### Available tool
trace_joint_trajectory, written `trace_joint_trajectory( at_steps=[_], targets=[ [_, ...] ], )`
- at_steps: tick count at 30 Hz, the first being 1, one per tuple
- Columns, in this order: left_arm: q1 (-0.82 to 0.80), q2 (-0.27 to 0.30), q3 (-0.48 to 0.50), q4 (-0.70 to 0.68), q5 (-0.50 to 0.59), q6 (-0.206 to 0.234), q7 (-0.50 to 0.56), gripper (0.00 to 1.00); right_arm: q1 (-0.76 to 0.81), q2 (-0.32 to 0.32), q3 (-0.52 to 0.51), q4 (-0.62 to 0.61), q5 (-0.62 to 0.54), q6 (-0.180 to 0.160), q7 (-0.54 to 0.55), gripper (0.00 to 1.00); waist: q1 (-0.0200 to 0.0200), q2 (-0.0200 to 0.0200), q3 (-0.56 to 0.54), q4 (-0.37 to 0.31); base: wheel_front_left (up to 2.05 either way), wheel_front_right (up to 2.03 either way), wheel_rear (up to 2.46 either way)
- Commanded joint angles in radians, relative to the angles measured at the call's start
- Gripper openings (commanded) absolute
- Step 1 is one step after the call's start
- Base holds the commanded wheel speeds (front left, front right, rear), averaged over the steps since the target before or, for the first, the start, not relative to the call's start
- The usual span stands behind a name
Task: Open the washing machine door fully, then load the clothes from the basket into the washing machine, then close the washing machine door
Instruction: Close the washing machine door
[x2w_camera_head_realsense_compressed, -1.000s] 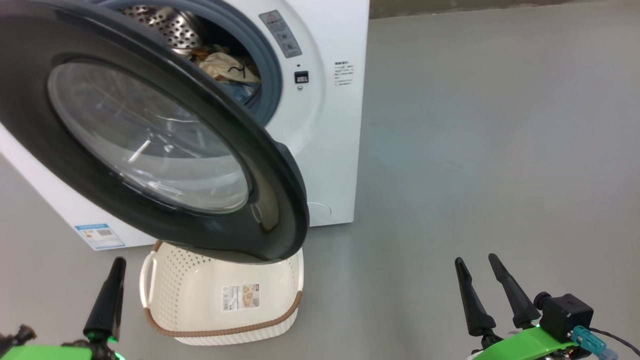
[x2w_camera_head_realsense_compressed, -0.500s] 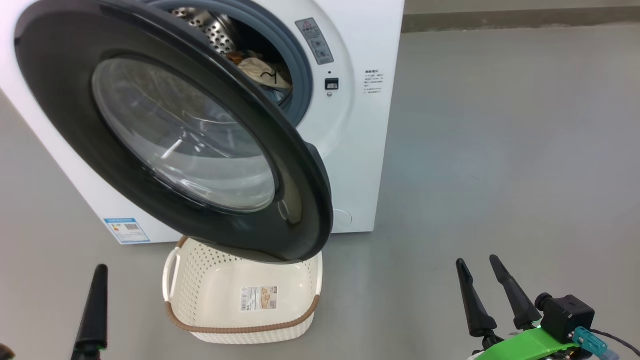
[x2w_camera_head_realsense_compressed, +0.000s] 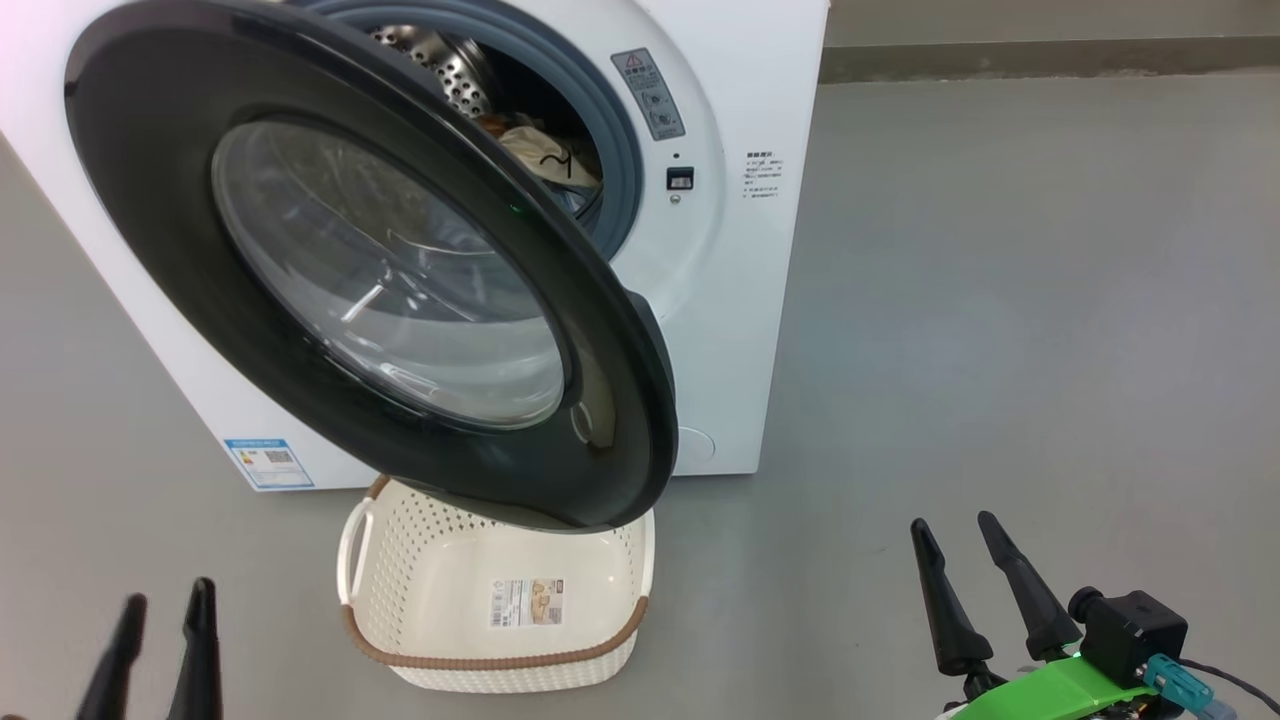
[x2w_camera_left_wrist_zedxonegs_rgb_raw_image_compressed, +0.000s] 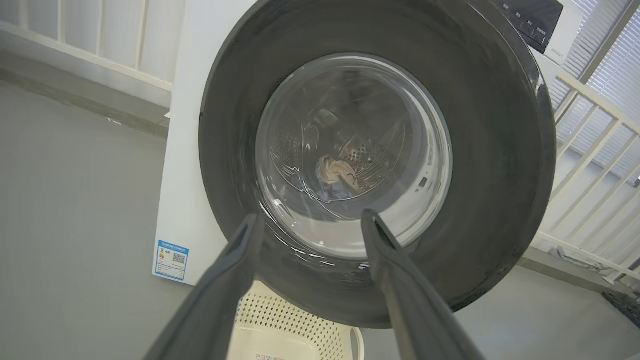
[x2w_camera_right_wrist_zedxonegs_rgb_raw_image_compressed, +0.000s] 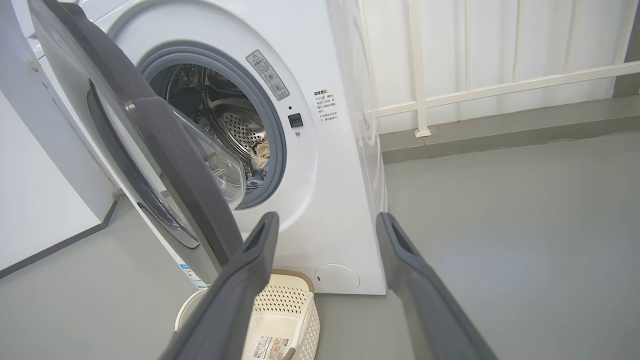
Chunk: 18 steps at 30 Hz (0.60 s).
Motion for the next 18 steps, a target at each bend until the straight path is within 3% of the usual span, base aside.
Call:
trace_joint_trajectory(
  at_steps=[1, 10, 18],
  targets=[
    [-0.035, 0.013, 0.053, -0.029, 0.050, -0.003, -0.011, 1.00, -0.002, -0.003, 0.025, -0.022, 0.001, 0.006, -0.005, 1.00, 0.0000, 0.0000, 0.001, -0.002, 0.00, 0.00, 0.00],
    [-0.005, -0.084, 0.183, -0.051, 0.442, 0.001, -0.012, 1.00, -0.004, -0.003, 0.030, -0.024, -0.002, 0.006, -0.005, 1.00, 0.0000, 0.0000, 0.006, -0.019, 0.00, 0.00, 0.00],
    [0.016, -0.136, 0.207, -0.015, 0.583, -0.001, -0.012, 1.00, -0.002, -0.003, 0.030, -0.021, -0.005, 0.006, -0.005, 1.00, 0.0000, 0.0000, 0.004, -0.025, 0.00, 0.00, 0.00]
  ],
)
